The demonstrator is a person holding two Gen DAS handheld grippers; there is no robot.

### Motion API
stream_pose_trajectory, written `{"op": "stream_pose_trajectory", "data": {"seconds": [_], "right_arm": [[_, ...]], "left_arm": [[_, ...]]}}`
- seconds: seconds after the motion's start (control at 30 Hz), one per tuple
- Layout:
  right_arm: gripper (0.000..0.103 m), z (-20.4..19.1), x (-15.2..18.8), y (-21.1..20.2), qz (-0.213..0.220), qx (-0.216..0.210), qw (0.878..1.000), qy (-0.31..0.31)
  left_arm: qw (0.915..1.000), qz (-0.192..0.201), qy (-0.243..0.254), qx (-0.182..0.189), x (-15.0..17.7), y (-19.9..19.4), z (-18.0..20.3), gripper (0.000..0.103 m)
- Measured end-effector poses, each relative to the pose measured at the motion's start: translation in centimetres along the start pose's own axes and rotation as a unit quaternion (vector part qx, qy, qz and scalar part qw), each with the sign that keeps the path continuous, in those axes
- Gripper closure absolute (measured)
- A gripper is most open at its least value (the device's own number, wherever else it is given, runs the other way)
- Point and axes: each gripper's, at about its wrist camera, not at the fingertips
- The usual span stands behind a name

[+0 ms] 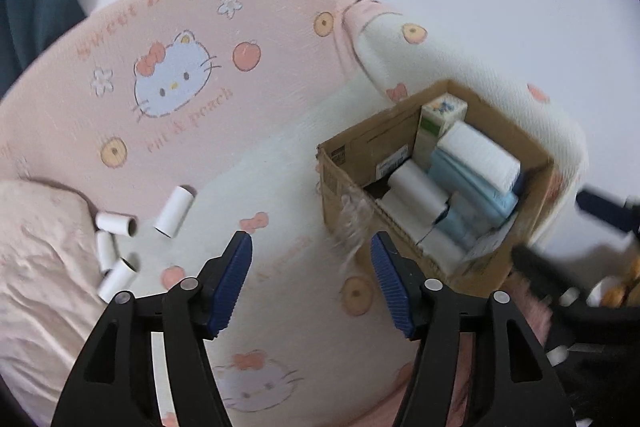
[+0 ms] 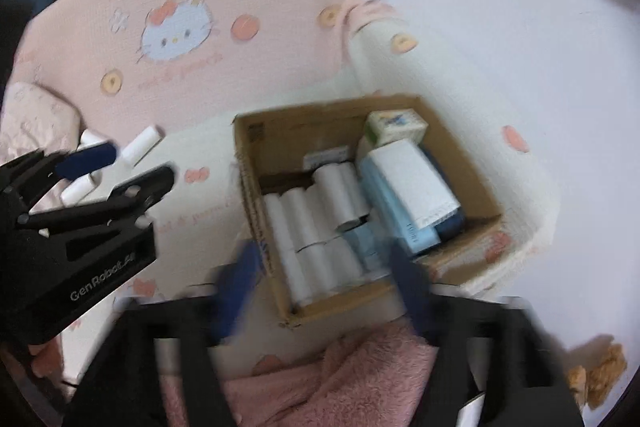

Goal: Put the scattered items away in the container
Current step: 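Withdraw both tools up and away from the box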

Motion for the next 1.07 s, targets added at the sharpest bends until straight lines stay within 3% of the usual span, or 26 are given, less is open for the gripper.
{"op": "stream_pose_trajectory", "data": {"seconds": [0.1, 0.2, 0.4, 0.53, 0.73, 1.07], "right_arm": [[0.030, 0.4, 0.0, -1.4, 0.018, -0.017, 1.000, 0.008], [0.029, 0.4, 0.0, -2.4, 0.028, 0.001, 1.000, 0.002], [0.028, 1.1, 0.4, -3.7, 0.044, -0.015, 0.999, 0.007], [0.026, 1.9, 0.7, -4.1, 0.049, -0.008, 0.999, 0.016], [0.026, 2.8, 1.2, -4.4, 0.057, -0.039, 0.997, 0.029], [0.026, 3.5, 1.7, -4.7, 0.060, -0.044, 0.997, 0.034]], "left_arm": [[0.9999, -0.002, 0.015, -0.002, 0.6, -0.8, 0.1, 0.032], [0.9998, -0.010, 0.019, 0.001, 0.9, -1.6, 0.3, 0.030], [0.9988, 0.009, 0.045, -0.016, 0.6, -3.5, 1.8, 0.028], [0.9981, 0.013, 0.050, -0.032, 0.3, -4.4, 2.4, 0.027], [0.9963, 0.004, 0.046, -0.072, 0.0, -5.3, 3.0, 0.027], [0.9954, 0.007, 0.058, -0.076, 0.0, -5.7, 3.8, 0.027]]}}
Point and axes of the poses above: each gripper's, at about its wrist camera, not at the fingertips, and y roughly the way its jaws point, z to its right, x to its underside, and after that the axes turned 8 degrees about -x, right-handed
